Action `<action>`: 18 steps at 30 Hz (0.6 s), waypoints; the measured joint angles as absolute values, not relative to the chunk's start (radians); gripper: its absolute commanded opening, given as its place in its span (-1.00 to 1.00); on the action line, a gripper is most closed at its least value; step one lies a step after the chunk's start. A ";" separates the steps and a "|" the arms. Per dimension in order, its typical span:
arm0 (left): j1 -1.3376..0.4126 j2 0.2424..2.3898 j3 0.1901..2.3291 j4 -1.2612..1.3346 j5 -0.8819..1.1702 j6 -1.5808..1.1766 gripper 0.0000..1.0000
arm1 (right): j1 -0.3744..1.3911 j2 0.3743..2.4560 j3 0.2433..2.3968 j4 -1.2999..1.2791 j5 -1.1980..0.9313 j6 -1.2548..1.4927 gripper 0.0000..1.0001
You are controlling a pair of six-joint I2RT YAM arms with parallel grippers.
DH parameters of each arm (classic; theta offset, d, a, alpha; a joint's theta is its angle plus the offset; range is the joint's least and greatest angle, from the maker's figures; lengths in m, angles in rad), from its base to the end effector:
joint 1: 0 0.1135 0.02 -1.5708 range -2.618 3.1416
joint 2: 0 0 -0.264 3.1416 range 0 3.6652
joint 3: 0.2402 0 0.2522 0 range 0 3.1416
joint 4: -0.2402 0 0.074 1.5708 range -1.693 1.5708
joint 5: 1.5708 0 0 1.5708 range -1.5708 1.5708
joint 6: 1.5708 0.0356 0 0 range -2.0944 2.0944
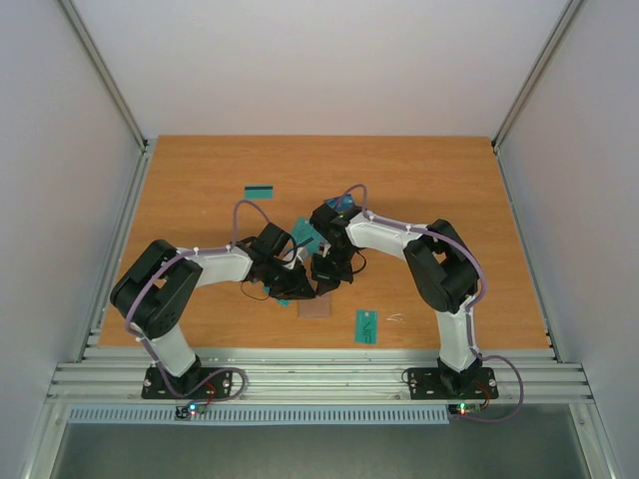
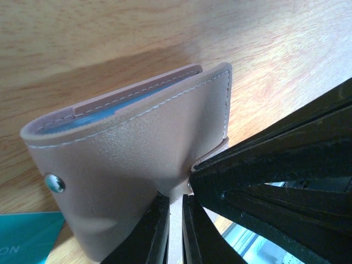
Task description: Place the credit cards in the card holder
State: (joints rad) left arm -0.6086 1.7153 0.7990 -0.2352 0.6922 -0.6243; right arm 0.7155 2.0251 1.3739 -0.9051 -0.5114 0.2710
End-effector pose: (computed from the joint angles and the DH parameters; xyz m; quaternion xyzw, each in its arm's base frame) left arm 0.2299 -0.1879 0.1243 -0.0634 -0.9206 0.3839 0.0321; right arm 0.2668 0.2549 0.1449 0.2150 -0.9433 -0.2261 0.1136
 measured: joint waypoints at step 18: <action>-0.628 1.559 0.877 -0.501 0.581 -0.551 0.03 | 0.761 1.987 1.476 -1.041 -0.326 0.184 0.44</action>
State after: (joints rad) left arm -0.6277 1.5593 0.8772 -0.5014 0.5812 -0.5507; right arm 0.7609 1.9865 1.4757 -1.0412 -0.3264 0.1844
